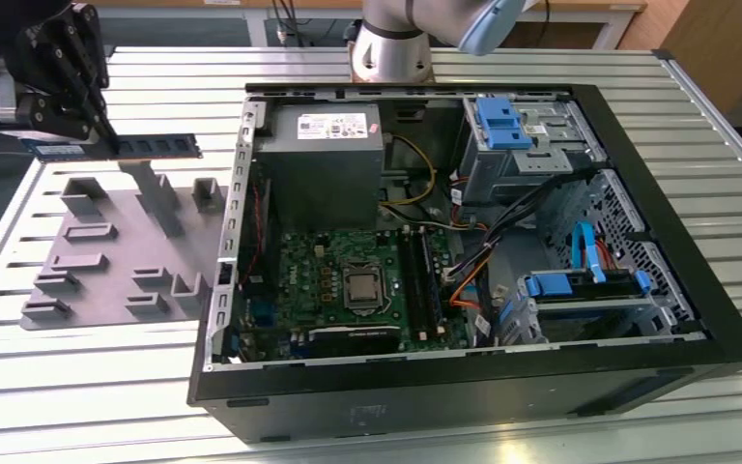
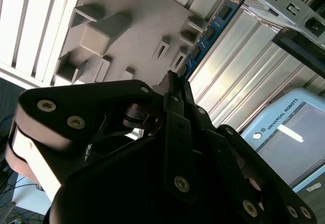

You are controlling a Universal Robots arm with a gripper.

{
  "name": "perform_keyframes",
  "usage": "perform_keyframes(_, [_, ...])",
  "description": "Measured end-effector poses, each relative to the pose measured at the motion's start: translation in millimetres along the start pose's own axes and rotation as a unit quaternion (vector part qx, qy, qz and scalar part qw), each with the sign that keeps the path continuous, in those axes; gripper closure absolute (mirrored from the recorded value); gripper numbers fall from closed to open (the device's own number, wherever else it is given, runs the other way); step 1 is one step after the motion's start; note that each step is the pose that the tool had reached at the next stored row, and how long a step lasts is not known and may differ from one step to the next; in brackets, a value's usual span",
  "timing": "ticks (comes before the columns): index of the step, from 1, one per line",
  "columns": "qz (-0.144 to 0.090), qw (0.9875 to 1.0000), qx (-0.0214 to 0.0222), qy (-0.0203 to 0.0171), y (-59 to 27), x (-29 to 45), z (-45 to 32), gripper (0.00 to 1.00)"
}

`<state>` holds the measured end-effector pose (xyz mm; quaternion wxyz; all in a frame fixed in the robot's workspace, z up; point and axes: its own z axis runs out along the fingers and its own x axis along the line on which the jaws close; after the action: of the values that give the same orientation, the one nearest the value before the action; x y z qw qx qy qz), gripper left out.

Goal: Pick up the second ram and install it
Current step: 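Pick up the second ram and move it above second insertion slot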

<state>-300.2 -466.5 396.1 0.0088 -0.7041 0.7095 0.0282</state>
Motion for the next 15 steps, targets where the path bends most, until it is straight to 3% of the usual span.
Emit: perform_keyframes(15, [0.0,1.0,0.0,0.0,-10.9,-0.1,-0.3,0.86])
